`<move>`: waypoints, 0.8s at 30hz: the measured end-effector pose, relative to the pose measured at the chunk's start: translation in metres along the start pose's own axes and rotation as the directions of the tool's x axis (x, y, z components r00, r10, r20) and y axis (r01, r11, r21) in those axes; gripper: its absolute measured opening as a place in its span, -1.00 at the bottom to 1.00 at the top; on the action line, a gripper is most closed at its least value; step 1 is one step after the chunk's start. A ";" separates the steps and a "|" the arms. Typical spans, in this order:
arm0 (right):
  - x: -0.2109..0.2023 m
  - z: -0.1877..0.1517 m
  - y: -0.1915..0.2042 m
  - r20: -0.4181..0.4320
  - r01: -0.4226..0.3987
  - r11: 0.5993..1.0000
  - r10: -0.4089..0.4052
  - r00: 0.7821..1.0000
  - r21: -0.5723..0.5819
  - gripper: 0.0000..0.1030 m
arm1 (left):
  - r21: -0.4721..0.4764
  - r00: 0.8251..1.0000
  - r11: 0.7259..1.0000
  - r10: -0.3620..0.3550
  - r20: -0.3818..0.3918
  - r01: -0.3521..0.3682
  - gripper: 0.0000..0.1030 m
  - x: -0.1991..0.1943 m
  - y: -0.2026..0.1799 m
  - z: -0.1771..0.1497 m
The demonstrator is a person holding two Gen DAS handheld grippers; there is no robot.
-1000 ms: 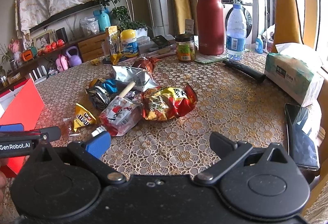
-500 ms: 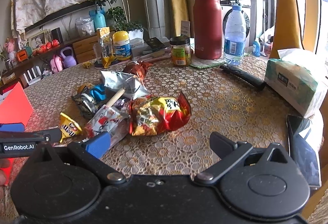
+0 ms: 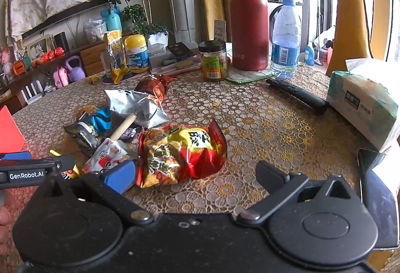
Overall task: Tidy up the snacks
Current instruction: 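Grasp the yellow M&M's bag with the left tool while the right tool grasps the red-yellow chip bag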
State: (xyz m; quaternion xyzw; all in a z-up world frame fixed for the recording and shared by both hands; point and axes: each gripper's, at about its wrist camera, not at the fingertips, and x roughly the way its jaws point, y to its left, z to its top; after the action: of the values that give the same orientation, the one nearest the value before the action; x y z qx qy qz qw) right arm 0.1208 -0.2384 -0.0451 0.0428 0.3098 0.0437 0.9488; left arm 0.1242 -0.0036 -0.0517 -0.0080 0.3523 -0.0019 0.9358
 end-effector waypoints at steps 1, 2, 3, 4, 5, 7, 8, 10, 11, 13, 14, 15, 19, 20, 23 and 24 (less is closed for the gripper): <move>0.002 0.001 -0.001 0.000 0.000 1.000 0.000 1.000 -0.001 1.00 | 0.001 1.000 1.000 -0.003 -0.009 0.003 0.81 0.003 0.000 0.000; 0.005 0.002 -0.001 -0.002 0.000 1.000 0.000 1.000 -0.002 1.00 | 0.001 1.000 1.000 -0.006 -0.019 0.006 0.75 0.006 0.000 0.000; 0.007 0.003 -0.001 -0.003 0.000 1.000 0.000 1.000 -0.003 1.00 | 0.000 1.000 1.000 -0.008 -0.030 0.008 0.66 0.009 0.000 0.000; 0.009 0.004 -0.001 -0.004 0.001 1.000 -0.001 1.000 -0.005 1.00 | -0.002 0.999 1.000 -0.007 -0.037 0.007 0.55 0.012 0.001 0.000; 0.012 0.005 0.000 -0.006 0.001 1.000 -0.001 1.000 -0.007 1.00 | 0.000 0.999 1.000 -0.004 -0.042 0.004 0.50 0.013 0.000 -0.001; 0.018 0.007 0.001 -0.008 0.000 1.000 0.000 1.000 -0.012 1.00 | 0.003 0.999 1.000 -0.004 -0.051 0.004 0.36 0.016 0.000 -0.002; 0.021 0.008 0.002 -0.010 -0.001 1.000 0.001 1.000 -0.018 1.00 | 0.003 0.999 1.000 -0.011 -0.052 0.012 0.33 0.017 0.001 -0.002; 0.028 0.011 0.004 -0.011 0.003 1.000 -0.004 1.000 -0.030 1.00 | 0.005 0.999 1.000 -0.022 -0.050 0.022 0.20 0.018 0.001 -0.003; 0.032 0.012 0.005 -0.015 0.006 0.999 -0.007 1.000 -0.033 1.00 | 0.004 0.998 0.999 -0.035 -0.053 0.035 0.15 0.019 0.000 -0.003; 0.040 0.015 0.006 -0.023 0.001 0.999 -0.002 1.000 -0.037 1.00 | 0.002 0.997 0.999 -0.051 -0.061 0.051 0.00 0.020 -0.001 -0.003; 0.044 0.016 0.007 -0.033 0.002 0.999 -0.004 0.999 -0.038 1.00 | 0.004 0.997 0.999 -0.054 -0.060 0.055 -0.03 0.020 -0.002 -0.004; 0.047 0.016 0.008 -0.039 -0.001 0.999 0.000 0.999 -0.036 1.00 | 0.007 0.997 0.998 -0.057 -0.059 0.058 -0.06 0.020 -0.003 -0.004; 0.059 0.016 0.010 -0.054 -0.002 0.999 -0.001 0.999 -0.040 1.00 | 0.007 0.997 0.998 -0.064 -0.054 0.065 -0.07 0.020 -0.003 -0.005; 0.062 0.016 0.010 -0.060 -0.005 0.999 0.003 0.998 -0.036 1.00 | 0.004 0.996 0.998 -0.067 -0.055 0.068 -0.07 0.020 -0.002 -0.005; 0.067 0.014 0.008 -0.069 -0.018 1.000 0.017 0.997 -0.011 1.00 | -0.008 0.995 0.997 -0.080 -0.056 0.079 -0.08 0.019 0.001 -0.006; 0.068 0.013 0.007 -0.067 -0.021 1.000 0.021 0.998 -0.003 0.97 | -0.013 0.995 0.997 -0.082 -0.055 0.081 -0.08 0.019 0.002 -0.006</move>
State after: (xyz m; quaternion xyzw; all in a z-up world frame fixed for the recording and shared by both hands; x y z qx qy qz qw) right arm 0.1830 -0.2245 -0.0732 0.0430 0.3410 0.0556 0.9374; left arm 0.1347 -0.0023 -0.0686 -0.0274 0.3775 -0.0386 0.9248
